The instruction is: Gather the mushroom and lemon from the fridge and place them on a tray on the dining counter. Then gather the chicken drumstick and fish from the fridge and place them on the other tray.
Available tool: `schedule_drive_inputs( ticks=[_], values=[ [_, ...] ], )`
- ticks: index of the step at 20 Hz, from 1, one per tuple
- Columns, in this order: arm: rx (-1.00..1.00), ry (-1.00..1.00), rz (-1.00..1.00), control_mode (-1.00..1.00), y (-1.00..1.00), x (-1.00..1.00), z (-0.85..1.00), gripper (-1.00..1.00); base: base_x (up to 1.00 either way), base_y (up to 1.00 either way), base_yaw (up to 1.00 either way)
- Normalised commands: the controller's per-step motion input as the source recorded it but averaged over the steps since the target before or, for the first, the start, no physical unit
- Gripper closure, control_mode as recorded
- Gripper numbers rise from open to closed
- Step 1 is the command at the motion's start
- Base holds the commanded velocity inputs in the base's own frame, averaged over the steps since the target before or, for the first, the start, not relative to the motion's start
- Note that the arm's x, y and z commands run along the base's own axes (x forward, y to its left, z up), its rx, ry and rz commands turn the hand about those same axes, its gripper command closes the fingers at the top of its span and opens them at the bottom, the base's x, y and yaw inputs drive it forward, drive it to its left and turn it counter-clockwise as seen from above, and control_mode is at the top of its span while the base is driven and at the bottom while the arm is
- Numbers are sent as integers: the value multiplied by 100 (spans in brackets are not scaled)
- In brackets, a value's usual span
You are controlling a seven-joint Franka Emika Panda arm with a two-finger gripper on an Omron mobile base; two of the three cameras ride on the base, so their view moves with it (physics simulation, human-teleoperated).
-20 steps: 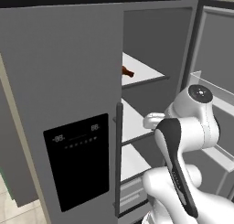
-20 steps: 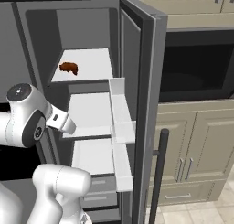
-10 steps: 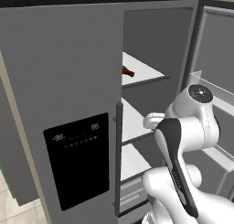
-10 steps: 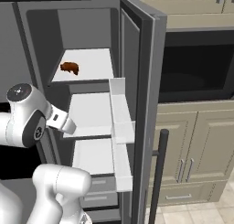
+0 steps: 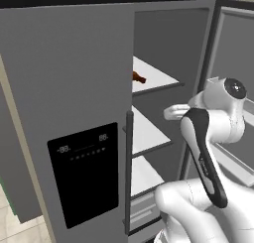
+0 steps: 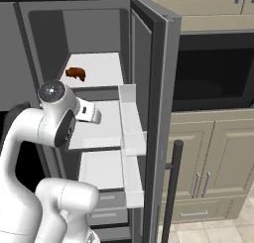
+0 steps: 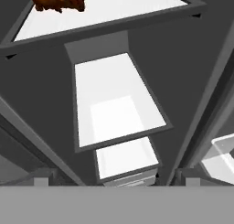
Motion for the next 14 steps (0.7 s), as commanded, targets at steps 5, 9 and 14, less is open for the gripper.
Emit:
schedule_drive_inputs(
  ticks=[5, 9, 14],
  values=[
    [-2, -5, 2, -100, 0, 82, 54, -100, 0, 0, 0],
    [-1, 0, 0, -100, 0, 34, 18, -100, 0, 0, 0],
    [0, 1, 0, -100, 0, 24, 7, -100, 0, 0, 0]
  ],
)
